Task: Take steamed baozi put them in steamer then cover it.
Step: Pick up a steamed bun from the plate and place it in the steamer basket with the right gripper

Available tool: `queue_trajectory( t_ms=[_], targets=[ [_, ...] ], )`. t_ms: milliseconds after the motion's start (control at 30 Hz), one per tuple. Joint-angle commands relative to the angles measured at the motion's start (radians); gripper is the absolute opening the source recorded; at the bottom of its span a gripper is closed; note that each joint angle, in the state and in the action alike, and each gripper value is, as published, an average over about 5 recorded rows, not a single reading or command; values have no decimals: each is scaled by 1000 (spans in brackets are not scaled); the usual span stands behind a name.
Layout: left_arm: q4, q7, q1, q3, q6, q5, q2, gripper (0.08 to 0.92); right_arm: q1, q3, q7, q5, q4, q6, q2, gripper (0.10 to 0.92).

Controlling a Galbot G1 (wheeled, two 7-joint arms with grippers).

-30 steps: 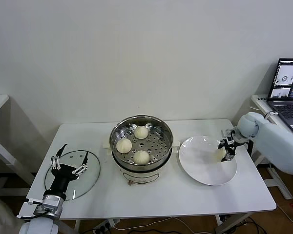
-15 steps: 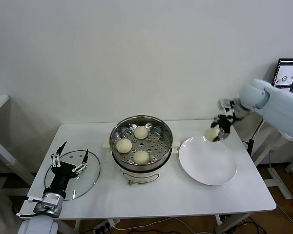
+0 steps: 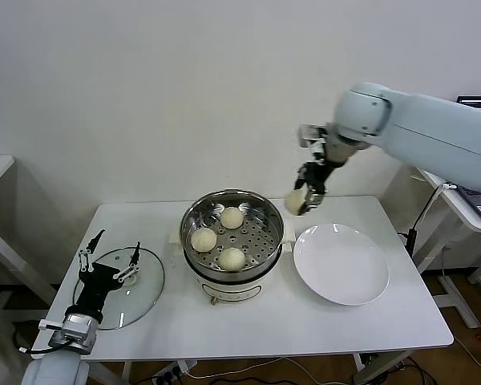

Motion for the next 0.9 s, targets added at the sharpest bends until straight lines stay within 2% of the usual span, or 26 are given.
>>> queue_trajectory(
  t_ms=[33,533,900],
  targets=[
    [6,4,0,-17,-1,-8,1,823,-40,-28,7,40,-68,-46,220,678],
    [7,10,4,-43,-3,-19,7,823,-219,26,-6,-131,-199,-30,243,670],
    [14,13,6,-45,-7,-20,7,823,-265,45,-14,-177,-241,-19,252,677]
  ],
)
